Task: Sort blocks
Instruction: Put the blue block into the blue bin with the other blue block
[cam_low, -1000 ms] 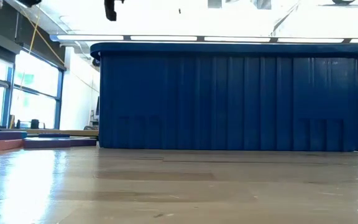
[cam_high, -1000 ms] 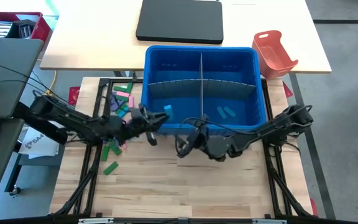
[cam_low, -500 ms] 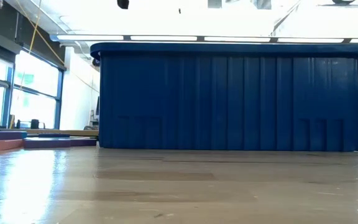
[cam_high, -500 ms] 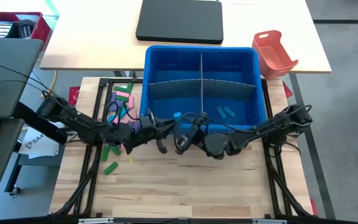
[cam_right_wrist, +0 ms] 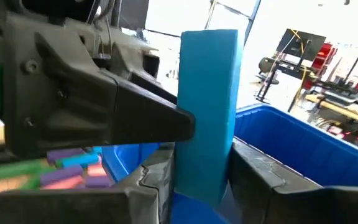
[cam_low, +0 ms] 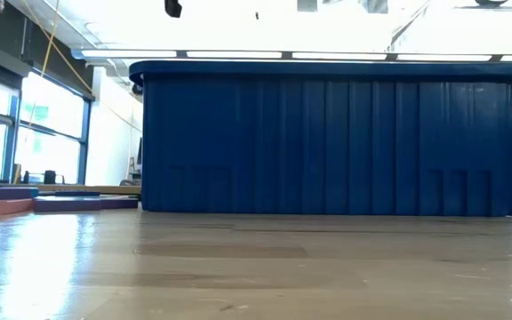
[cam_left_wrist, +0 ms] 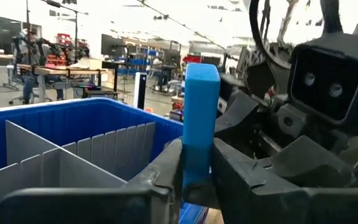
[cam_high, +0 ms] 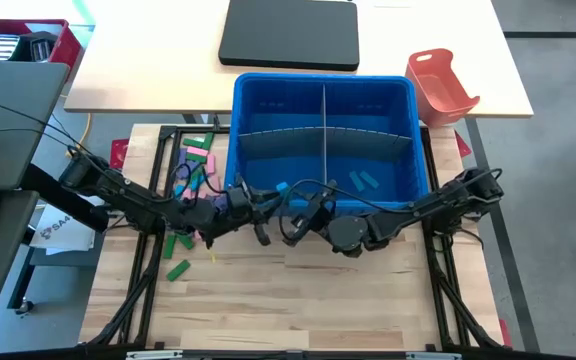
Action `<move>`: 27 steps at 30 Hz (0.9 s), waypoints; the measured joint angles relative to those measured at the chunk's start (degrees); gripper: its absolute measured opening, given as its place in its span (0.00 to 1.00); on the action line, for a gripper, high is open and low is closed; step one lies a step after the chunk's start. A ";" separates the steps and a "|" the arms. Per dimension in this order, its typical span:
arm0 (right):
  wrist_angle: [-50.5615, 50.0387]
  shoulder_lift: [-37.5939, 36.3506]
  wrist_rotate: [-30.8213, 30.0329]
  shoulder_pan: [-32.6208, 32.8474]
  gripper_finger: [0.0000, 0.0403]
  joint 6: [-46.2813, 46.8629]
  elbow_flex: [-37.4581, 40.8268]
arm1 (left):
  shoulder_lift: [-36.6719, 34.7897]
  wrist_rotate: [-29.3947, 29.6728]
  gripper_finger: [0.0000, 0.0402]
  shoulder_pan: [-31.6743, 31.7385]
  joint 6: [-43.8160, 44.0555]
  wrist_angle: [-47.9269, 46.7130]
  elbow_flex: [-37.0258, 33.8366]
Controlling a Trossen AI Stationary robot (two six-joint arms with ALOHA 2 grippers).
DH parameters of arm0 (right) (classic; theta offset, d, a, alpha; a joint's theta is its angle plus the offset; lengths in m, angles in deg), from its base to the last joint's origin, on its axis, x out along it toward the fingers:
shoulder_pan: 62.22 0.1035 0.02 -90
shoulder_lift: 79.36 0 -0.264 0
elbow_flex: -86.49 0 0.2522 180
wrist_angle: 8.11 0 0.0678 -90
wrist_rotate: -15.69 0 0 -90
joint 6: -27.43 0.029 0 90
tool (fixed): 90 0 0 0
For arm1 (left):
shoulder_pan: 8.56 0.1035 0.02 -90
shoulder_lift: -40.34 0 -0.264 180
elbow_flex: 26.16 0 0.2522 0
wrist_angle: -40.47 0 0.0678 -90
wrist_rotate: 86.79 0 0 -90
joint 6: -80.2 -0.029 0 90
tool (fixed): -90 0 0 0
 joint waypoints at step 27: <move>-75.71 -24.15 47.33 -35.56 0.28 58.32 -0.07 | -11.86 1.22 0.51 -0.09 13.07 -37.81 -0.04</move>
